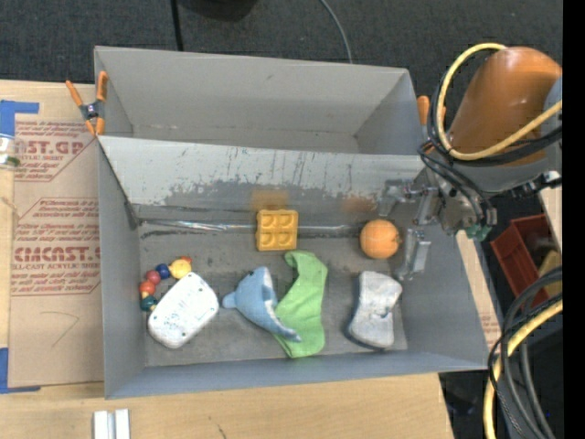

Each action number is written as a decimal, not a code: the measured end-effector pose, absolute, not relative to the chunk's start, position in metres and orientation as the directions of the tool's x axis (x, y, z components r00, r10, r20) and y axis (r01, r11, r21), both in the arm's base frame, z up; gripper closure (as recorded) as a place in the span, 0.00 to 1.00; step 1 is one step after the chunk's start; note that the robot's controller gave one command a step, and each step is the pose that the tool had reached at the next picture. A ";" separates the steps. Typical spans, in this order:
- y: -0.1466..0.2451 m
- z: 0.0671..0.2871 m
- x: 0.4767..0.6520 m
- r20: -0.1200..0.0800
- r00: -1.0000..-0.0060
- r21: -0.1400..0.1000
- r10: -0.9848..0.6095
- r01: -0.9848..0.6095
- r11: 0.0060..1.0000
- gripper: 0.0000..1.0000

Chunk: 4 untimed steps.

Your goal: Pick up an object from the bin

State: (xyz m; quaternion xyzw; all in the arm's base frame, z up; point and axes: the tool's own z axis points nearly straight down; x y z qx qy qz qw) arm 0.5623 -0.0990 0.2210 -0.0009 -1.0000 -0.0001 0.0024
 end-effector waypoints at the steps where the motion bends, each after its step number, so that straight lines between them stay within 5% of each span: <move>1: -0.099 0.226 0.563 -0.003 -1.000 -0.001 0.000 0.000 1.000 0.00; 2: -0.098 0.216 0.565 -0.007 -0.999 -0.002 -0.042 -0.042 0.999 0.00; 3: -0.063 0.160 0.561 -0.007 -0.963 -0.004 -0.270 -0.270 0.963 0.00; 4: -0.039 0.137 0.563 0.000 -0.970 0.001 -0.244 -0.244 0.970 0.00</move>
Offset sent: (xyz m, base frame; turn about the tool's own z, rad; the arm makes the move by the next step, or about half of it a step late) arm 0.0027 0.0064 -0.0904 -0.3179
